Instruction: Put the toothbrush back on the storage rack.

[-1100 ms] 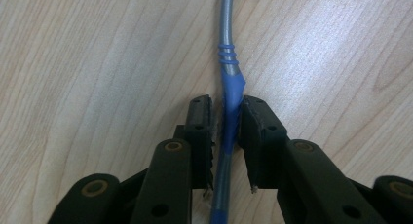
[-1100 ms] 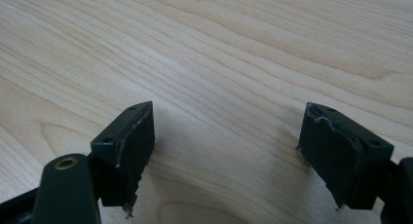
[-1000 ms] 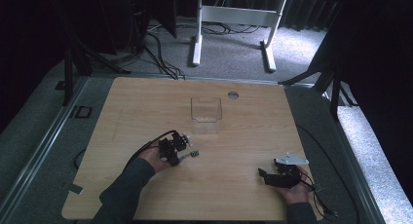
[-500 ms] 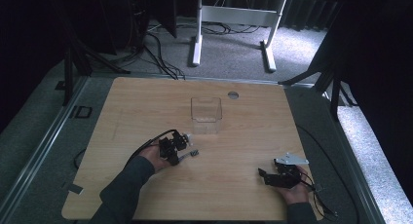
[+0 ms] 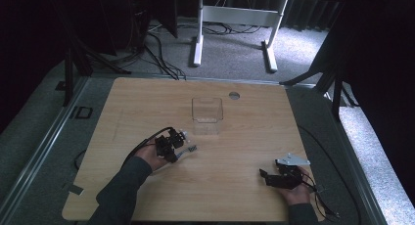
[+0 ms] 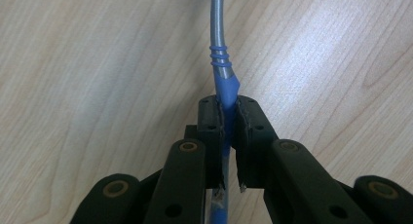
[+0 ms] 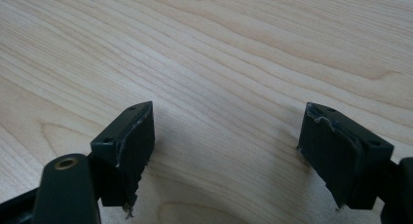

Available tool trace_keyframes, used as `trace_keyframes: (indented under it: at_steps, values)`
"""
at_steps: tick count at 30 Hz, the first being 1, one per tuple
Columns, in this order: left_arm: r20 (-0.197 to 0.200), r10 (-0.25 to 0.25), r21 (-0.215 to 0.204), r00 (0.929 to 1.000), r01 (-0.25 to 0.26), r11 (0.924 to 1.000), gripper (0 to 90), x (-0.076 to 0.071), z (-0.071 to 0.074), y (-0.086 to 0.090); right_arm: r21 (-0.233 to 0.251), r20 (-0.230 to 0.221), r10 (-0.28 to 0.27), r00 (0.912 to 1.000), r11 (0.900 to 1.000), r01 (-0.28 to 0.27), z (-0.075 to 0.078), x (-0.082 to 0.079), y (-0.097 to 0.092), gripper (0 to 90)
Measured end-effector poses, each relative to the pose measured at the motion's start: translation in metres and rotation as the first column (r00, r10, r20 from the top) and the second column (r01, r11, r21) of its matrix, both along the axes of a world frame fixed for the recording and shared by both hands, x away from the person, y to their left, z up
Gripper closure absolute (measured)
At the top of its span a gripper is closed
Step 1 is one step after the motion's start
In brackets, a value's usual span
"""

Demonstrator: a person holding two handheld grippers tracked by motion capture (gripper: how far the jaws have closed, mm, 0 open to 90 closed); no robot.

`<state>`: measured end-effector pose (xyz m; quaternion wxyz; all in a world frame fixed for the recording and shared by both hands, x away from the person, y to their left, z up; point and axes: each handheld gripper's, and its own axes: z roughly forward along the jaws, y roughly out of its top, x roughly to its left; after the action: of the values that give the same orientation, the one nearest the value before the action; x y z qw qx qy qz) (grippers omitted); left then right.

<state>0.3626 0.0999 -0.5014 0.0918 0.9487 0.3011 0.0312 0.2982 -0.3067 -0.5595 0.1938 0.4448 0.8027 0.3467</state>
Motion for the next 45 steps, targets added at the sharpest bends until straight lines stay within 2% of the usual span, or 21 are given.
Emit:
trace_keyframes:
  at_steps: [18, 33, 45]
  values:
    - [0.069, 0.052, -0.063, 0.9963, -0.047, 0.9969, 82.1, 0.002, 0.017, 0.009, 0.001, 0.0, 0.0, 1.0, 1.0, 0.0, 0.0, 0.0, 0.0, 20.8]
    - [0.093, 0.08, -0.115, 0.9925, -0.069, 0.991, 82.0, 0.002, 0.025, 0.013, 0.0, 0.0, 0.0, 1.0, 1.0, 0.0, 0.0, 0.0, 0.0, 20.7]
    - [0.116, 0.103, -0.162, 0.9879, -0.083, 0.9833, 82.0, 0.001, 0.031, 0.015, 0.001, 0.0, 0.001, 1.0, 1.0, -0.001, 0.0, 0.0, 0.0, 20.7]
